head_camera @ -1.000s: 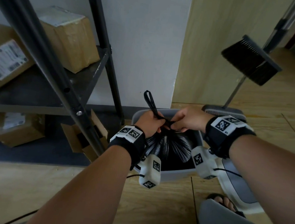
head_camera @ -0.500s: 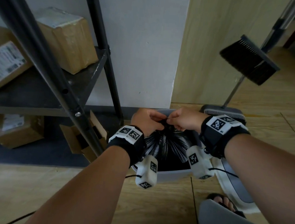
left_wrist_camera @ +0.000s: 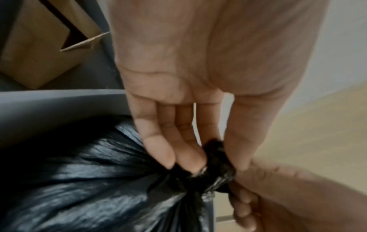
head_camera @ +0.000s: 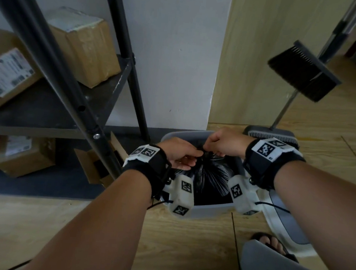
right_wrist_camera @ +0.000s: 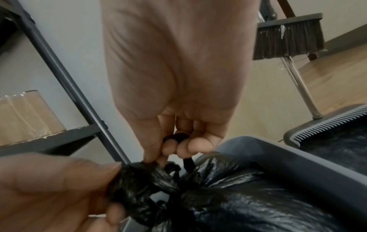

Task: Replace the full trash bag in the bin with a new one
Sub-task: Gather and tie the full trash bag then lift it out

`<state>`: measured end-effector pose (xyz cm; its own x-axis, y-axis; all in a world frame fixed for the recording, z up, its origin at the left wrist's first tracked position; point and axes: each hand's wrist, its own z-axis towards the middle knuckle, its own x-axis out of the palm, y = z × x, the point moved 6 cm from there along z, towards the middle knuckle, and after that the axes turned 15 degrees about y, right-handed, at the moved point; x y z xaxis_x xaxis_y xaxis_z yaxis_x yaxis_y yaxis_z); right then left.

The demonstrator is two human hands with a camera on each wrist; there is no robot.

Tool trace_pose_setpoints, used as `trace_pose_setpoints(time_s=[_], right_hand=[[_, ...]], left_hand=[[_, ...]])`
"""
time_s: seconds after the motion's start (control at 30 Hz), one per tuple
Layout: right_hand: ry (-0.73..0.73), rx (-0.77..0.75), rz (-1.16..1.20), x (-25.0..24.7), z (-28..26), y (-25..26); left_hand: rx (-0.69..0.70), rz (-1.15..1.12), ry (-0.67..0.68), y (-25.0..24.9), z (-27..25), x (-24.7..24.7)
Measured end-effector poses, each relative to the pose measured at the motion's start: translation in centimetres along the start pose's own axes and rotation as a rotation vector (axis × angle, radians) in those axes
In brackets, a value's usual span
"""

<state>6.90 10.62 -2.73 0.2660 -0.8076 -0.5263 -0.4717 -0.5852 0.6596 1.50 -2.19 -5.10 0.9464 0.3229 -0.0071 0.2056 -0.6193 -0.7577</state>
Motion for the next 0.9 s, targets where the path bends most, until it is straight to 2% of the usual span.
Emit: trace_pose_setpoints(time_s=[0.2, 0.37, 0.53, 0.7, 0.77, 0.83, 0.9], right_hand=[[0.003, 0.041, 0.056, 0.4, 0.2, -0.6], [-0.007, 0.107, 0.088, 0.4, 0.0, -1.4], [-0.049, 0.242, 0.054, -0.5, -0.7, -4.2], [-0.088, 0.364, -0.086, -1.3, -1.5, -5.9], [-0.088, 0.398, -0.156, -1.5, -1.6, -6.1], [-0.113, 0.359, -0.219, -2.0, -1.3, -5.7], [-0.188, 0.220, -0.261, -2.4, -1.4, -4.0]], left_hand=[[0.113, -0.104, -0.125, 0.9, 0.1, -1.0], [0.057, -0.027, -0.188, 1.0, 0.0, -1.3], [0.004, 0.004, -0.280, 2.3, -0.3, -2.5], [-0.003, 0.071, -0.398, 3.9, -0.2, -3.4], [-0.004, 0.064, -0.397, 4.2, -0.1, -3.6], [-0.016, 0.044, -0.368, 4.5, 0.1, -4.0], [-0.005, 0.013, -0.378, 4.6, -0.2, -4.5]])
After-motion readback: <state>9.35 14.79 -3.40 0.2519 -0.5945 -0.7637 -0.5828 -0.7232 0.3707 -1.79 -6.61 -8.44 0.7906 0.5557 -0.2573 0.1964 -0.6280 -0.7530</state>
